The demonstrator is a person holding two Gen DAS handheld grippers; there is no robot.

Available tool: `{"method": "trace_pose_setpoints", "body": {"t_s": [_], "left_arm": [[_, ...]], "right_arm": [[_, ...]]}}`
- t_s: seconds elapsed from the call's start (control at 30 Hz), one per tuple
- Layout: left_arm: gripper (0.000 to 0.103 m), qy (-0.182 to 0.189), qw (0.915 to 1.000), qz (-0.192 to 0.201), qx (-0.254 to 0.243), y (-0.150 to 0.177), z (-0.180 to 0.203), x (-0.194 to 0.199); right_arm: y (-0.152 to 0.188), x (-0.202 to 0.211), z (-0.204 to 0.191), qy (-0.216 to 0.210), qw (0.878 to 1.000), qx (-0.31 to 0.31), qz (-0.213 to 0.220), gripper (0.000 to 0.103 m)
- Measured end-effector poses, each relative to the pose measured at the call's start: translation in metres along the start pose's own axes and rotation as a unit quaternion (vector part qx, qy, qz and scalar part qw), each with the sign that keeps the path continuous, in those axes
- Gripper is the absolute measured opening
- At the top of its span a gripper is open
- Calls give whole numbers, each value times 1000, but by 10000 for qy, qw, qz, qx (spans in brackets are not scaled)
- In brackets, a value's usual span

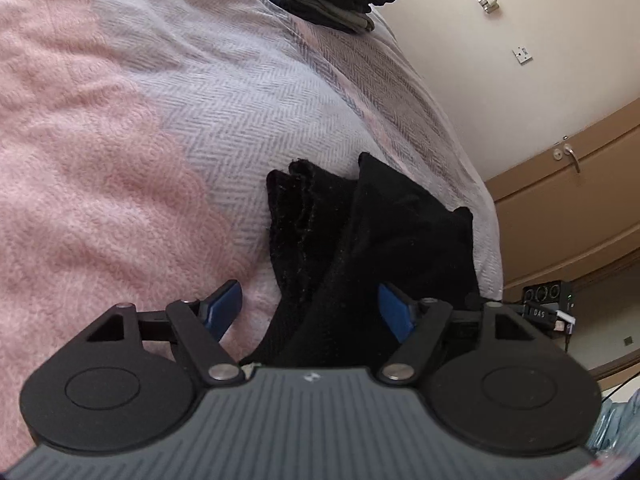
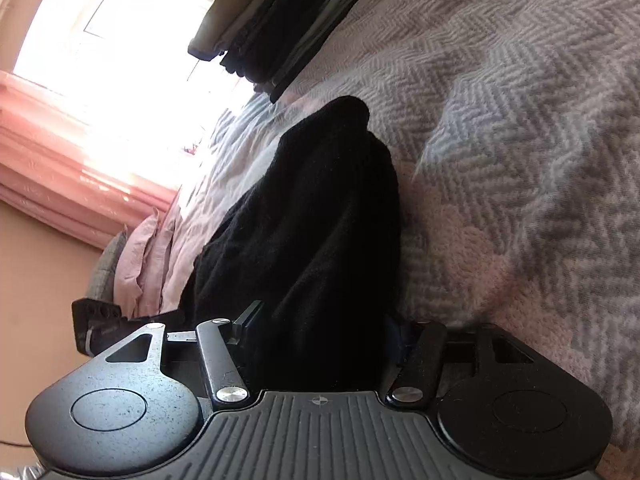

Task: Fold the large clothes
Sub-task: 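Grasp the folded sweater with the left tool while the right tool grasps it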

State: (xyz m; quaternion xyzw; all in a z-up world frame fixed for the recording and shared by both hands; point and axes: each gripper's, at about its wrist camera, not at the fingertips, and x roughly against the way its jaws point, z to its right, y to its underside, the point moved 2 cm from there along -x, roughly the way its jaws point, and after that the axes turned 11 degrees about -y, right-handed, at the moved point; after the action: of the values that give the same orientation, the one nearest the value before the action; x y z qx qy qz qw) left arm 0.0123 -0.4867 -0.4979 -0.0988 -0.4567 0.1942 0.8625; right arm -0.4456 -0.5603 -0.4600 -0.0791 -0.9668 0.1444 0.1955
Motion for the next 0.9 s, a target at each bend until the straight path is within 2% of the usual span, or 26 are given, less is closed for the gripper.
{"method": "trace_pose_setpoints", "body": {"t_s": [0.1,0.17,0.23,0.27,0.3,0.43,0.53,0.63,0.73,0.83,0.9], "left_arm": [[64,486,9982,-199,274,-1,2,-7],[58,225,9993,-285,-28,2,12,-14],[46,27,9996,-276,-60,3,16,-17],[30,26,9996,-261,73,2,16,-16],[19,80,9995,-233,205,2,17,-13],[18,-450,9989,-81,-67,5,45,-3],[17,-636,9973,19,371,4,62,7],[17,-770,9920,456,890,-9,94,28],[16,-924,9808,1036,1367,-45,134,48],[16,-967,9677,1744,1540,-112,173,61],[17,-973,9599,2208,1427,-171,193,65]], "right_arm": [[0,1,4,-94,9998,-173,-5,52],[-5,-7,9,-184,9991,-360,96,47],[-12,-20,14,-305,9978,-577,143,29],[-15,-24,12,-240,9976,-630,147,28],[-18,-25,6,-191,9983,-526,131,23],[-31,-19,-23,157,9995,-224,-144,19],[-61,-13,-43,242,9988,-172,-389,19],[-116,-8,-67,128,9973,48,-718,19],[-190,-10,-97,-119,9930,402,-1105,19],[-284,-18,-132,-454,9850,983,-1342,19],[-352,-32,-154,-593,9805,1261,-1383,19]]}}
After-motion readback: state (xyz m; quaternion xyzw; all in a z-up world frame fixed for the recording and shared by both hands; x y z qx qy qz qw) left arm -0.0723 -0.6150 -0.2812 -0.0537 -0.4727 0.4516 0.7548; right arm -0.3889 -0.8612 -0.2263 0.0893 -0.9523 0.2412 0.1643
